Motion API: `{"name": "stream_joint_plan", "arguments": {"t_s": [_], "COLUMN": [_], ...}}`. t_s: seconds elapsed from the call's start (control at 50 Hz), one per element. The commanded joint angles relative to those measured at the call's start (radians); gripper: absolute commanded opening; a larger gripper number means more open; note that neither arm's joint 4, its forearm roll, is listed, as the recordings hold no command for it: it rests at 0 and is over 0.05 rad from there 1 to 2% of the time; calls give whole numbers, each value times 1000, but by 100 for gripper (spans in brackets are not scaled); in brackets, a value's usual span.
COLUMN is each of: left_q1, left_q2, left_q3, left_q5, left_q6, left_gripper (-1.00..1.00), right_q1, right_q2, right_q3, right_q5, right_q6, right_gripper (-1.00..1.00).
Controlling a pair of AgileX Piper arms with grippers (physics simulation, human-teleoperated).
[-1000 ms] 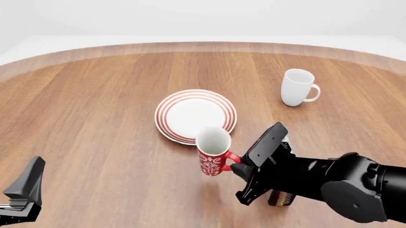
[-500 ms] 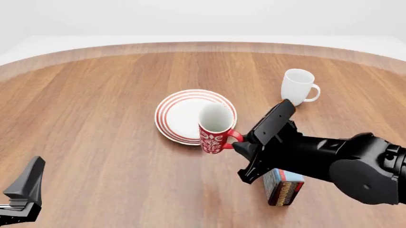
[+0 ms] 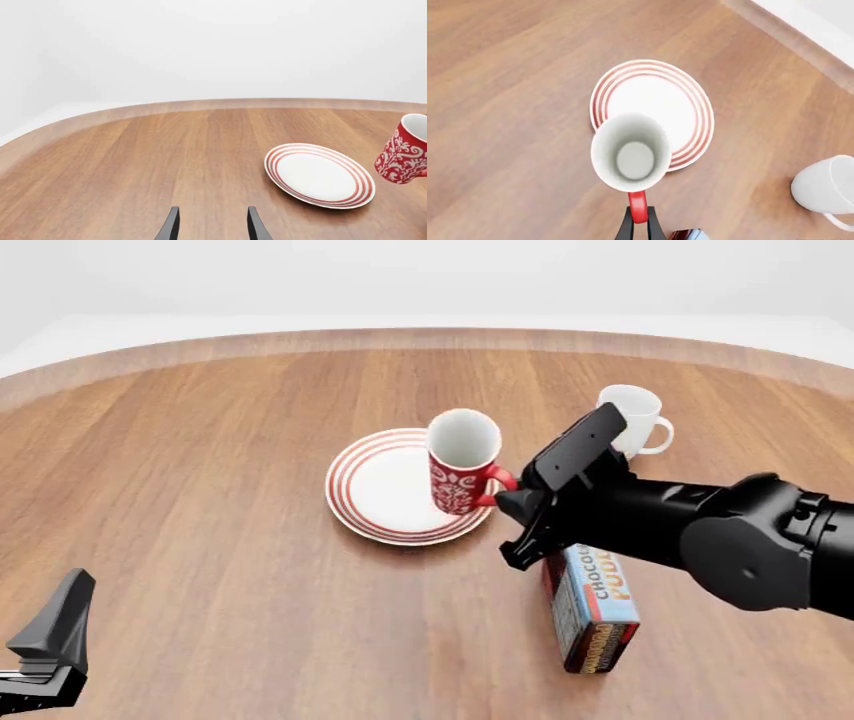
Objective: Pick up the red mug and put it on the plate
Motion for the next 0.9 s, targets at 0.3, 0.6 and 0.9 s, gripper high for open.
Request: {"name": "stream_joint_plan", "arguments": {"t_s": [0.3, 0.6, 0.9], "left_q1": [0, 0, 0], "left_q2": [0, 0, 0], "left_q3": [0, 0, 0], "left_q5": [0, 0, 0], "left_q6": [0, 0, 0], "left_gripper": [100, 100, 100], "right_q1": [-44, -66, -62], "right_q2": [134, 218, 322], "right_q3": [-117, -175, -254], "right_q5": [-50, -92, -105], "right_q6": [-2, 1, -9], "right_gripper": [-100, -100, -100]}}
